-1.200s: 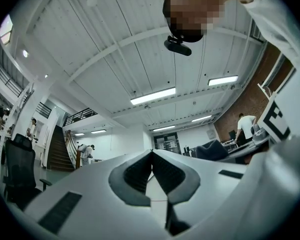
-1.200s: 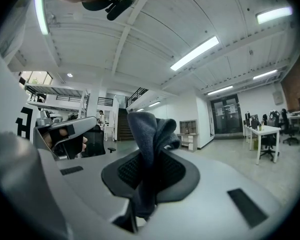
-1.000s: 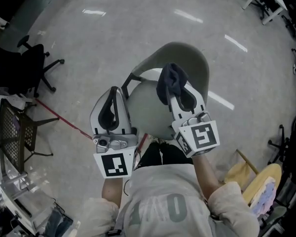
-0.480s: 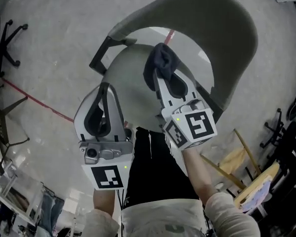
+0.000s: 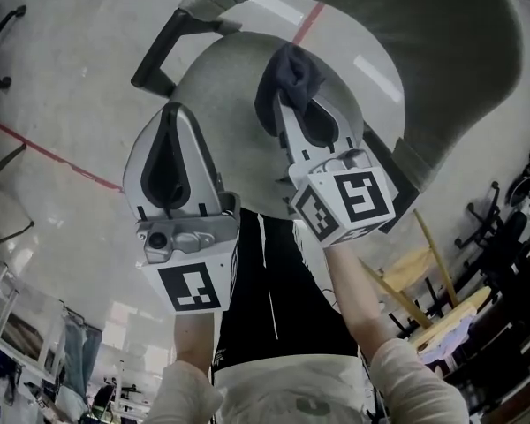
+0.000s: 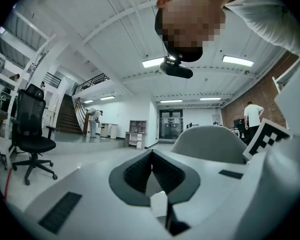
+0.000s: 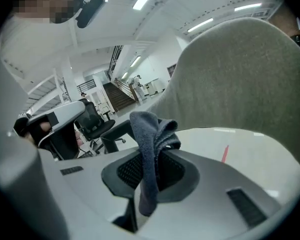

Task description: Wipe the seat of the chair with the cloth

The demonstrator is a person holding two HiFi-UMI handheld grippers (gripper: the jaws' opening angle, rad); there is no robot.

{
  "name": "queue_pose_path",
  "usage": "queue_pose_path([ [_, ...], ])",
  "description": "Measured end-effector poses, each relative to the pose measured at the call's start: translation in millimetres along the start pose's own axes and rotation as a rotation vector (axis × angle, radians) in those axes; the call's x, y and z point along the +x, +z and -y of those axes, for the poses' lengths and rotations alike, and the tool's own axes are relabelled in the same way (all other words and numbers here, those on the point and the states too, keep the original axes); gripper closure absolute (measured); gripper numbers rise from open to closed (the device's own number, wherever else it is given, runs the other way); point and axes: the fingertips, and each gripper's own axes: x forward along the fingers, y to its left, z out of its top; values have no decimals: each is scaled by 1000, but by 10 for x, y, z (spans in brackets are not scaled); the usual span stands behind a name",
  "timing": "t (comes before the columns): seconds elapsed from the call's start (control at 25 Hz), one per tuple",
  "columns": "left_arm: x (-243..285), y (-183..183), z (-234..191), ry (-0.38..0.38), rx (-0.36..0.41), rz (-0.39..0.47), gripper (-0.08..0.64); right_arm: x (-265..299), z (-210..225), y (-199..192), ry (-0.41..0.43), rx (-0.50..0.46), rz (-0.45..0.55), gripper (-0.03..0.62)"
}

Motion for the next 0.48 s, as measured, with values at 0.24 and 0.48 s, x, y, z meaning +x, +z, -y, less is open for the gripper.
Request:
queue_pose_path([
  [0.24,-13,-126,-8,-29,25,-15,545,423,16,-186,67,217,-55,535],
  [0.48,-110,-255,-76,-5,48,8,545,1049,-70,-484,108,354,-143,535],
])
